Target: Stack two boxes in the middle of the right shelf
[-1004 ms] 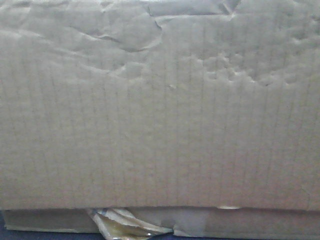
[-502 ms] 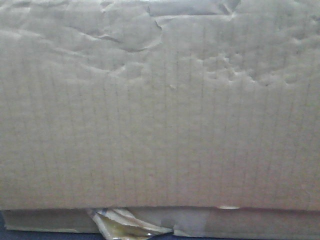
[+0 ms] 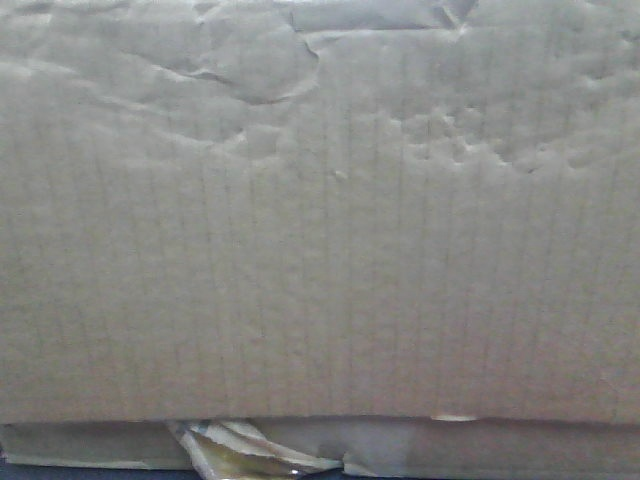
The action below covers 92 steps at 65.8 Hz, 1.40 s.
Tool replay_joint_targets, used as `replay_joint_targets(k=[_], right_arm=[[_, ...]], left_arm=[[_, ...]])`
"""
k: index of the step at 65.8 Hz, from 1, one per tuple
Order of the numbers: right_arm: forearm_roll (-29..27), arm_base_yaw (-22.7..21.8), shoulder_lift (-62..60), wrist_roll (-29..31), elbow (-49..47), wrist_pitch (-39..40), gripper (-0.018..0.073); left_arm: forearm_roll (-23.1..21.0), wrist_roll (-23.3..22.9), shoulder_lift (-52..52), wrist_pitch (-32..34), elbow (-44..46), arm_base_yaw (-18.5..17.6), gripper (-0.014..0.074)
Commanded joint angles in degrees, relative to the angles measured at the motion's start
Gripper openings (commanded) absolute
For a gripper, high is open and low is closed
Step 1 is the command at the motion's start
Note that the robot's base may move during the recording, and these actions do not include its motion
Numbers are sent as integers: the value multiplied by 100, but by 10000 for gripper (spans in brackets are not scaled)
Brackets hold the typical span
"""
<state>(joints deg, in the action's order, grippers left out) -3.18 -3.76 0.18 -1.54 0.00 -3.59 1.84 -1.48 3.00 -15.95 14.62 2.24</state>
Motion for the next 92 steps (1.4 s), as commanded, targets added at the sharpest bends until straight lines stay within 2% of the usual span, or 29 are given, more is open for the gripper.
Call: replay_joint_targets(k=[1, 17, 21, 29, 42, 50, 54, 60, 69, 77, 92], right_arm=[[-1, -37, -18, 16, 0, 111, -162], [-1, -37, -18, 16, 0, 111, -162], [-1, -37, -18, 16, 0, 111, -162], [-1, -37, -18, 16, 0, 111, -162], [-1, -37, -18, 16, 0, 111, -162], [-1, -37, -18, 16, 0, 111, -162], [-1, -37, -18, 16, 0, 111, -162], [-1, -37, -18, 16, 0, 111, -162], [-1, -37, -18, 16, 0, 111, -162], [-1, -37, -18, 16, 0, 111, -162], [-1, -37, -18, 16, 0, 111, -162]], left_arm=[[49, -16, 394, -729, 795, -16, -101], [49, -4, 2467, -2677, 2967, -16, -101], [38, -4, 2984, -2992, 3492, -16, -101], [-39, -4, 3613, -3024, 4025, -16, -101], [-52, -30, 4072, -2762, 4390, -16, -101], [0, -43, 4322, -2845, 4581, -16, -101], [-23, -63, 4617, -3148, 4804, -16, -101], [-331, -56, 5115, -3759, 5328, -16, -101], [-313, 258, 5864, -4280, 6020, -16, -101], [-300, 686, 6382, -4477, 6279, 181, -101], [-470, 1185, 7029, -4549, 6284, 860, -101]])
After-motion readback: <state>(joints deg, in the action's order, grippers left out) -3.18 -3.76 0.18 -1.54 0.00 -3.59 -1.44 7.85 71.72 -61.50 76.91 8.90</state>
